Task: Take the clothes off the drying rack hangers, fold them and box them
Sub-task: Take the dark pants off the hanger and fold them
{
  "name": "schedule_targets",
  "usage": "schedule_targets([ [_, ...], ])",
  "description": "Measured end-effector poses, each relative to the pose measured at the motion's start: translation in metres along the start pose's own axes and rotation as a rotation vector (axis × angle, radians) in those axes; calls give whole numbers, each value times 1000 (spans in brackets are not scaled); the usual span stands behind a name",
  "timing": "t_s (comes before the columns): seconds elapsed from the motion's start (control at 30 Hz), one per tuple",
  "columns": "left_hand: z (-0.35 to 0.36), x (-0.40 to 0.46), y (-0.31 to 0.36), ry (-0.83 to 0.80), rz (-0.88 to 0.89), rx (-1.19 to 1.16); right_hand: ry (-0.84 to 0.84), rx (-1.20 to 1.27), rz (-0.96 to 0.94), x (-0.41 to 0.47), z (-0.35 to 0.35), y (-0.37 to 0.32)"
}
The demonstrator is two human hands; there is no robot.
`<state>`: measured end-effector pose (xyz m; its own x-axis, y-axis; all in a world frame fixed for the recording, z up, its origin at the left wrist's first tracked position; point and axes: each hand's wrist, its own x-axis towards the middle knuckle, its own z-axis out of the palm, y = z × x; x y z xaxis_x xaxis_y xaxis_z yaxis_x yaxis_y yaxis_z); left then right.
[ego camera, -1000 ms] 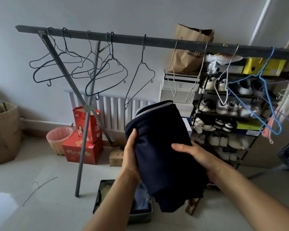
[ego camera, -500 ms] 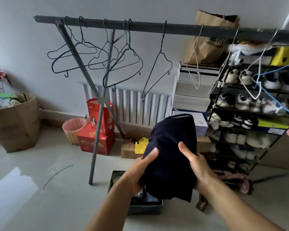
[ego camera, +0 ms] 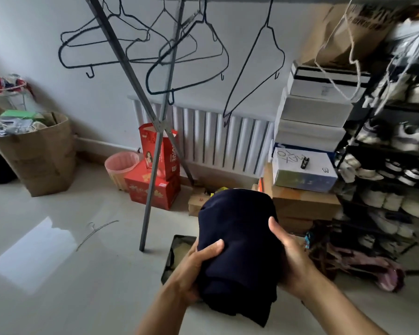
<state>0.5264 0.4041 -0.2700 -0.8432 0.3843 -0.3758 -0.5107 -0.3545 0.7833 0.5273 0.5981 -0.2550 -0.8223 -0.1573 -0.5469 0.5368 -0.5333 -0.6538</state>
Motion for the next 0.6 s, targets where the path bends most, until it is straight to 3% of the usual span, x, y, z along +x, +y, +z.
schedule_targets([
  [0.1,-18,28,-18,-29,-6,-9,-20,-29,35,34,-11,3],
  [0.37,-74,129,-99,-2,-135,86,231,-181,141,162,-91,49],
  [0.6,-136,209,-174,33,-75,50,200,-207,169,258,-158,101],
])
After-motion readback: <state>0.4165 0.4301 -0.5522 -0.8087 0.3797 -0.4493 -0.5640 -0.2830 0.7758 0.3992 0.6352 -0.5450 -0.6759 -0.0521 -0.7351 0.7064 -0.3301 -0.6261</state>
